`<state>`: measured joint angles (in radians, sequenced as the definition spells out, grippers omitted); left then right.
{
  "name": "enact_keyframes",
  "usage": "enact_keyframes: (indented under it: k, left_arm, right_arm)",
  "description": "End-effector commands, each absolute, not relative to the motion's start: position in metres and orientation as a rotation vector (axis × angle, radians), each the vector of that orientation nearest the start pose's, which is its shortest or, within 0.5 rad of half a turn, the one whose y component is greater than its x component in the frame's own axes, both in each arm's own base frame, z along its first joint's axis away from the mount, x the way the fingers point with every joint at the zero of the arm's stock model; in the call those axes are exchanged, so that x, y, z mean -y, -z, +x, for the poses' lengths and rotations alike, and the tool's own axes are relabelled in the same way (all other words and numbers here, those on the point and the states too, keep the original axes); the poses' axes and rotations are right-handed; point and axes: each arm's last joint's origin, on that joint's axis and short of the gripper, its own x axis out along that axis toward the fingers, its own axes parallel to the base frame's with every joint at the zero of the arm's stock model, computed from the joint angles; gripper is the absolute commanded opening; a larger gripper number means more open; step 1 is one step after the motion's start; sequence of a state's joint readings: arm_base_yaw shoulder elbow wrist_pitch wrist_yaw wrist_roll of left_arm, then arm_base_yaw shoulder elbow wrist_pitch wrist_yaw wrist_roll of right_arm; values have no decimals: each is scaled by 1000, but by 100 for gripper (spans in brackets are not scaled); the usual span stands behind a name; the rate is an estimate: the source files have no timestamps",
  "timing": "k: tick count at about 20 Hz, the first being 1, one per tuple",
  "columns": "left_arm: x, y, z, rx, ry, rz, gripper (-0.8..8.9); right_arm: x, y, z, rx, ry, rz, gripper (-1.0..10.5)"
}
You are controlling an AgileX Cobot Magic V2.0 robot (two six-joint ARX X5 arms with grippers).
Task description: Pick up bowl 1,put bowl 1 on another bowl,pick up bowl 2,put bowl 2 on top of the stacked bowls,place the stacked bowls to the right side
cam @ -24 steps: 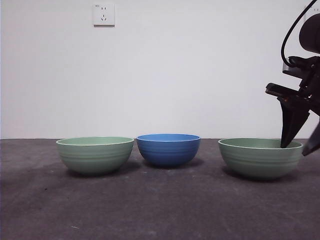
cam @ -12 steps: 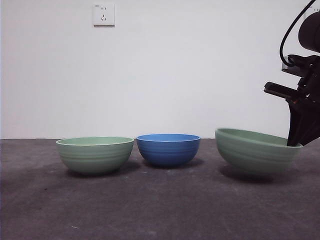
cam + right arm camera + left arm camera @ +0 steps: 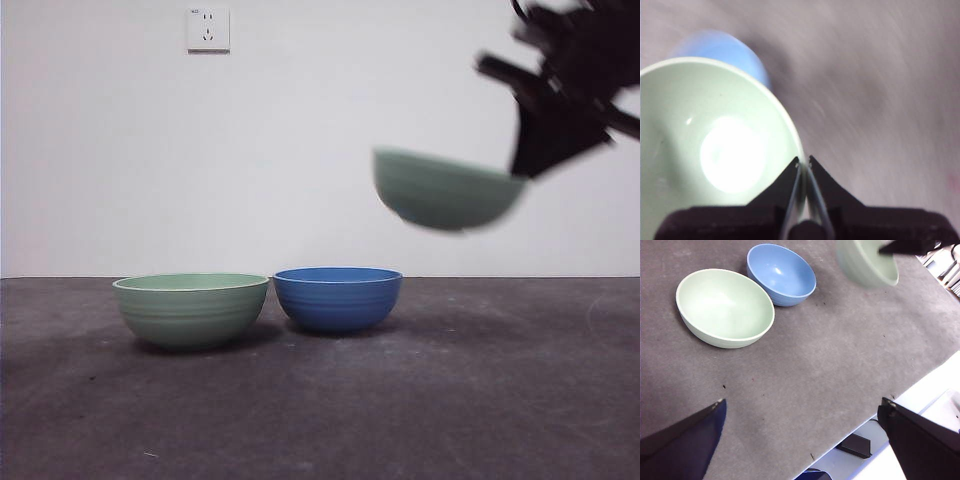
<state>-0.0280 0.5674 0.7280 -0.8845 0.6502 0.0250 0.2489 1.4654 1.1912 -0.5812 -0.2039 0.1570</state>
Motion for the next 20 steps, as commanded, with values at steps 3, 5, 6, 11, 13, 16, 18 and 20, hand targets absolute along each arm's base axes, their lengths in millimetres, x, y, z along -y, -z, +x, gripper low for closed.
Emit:
enact_keyframes:
  k: [3,5,6,11,13,16,18,20]
  left_arm:
    - [20,-284,97,-686,659,-207,658]
    - [20,-284,97,-687,660,-207,658]
    - [20,-284,97,-687,660,-208,658]
    - [20,-284,97,-691,659,-208,658]
    - [20,-283,97,-698,658,-211,658]
    - [20,-283,97,-702,658,-212,658]
    - [20,-283,97,-702,658,-212,658]
    - [20,-283,97,-701,657,-211,658]
  right_arm:
    - [-109,-315,317,-814,-405,82,-17]
    - [-123,-313,335,-837,-406,62,-17]
    - [-133,-308,347,-852,-412,46,-17]
    - [-173,-265,390,-944,-418,-15,-17]
    - [-183,-248,400,-976,-416,-40,-17]
    - [-187,-229,405,-1007,-385,-72,-17]
    - [-187,-225,406,-1018,-377,-95,-17]
    - [-187,-224,405,-1025,-381,-107,-17]
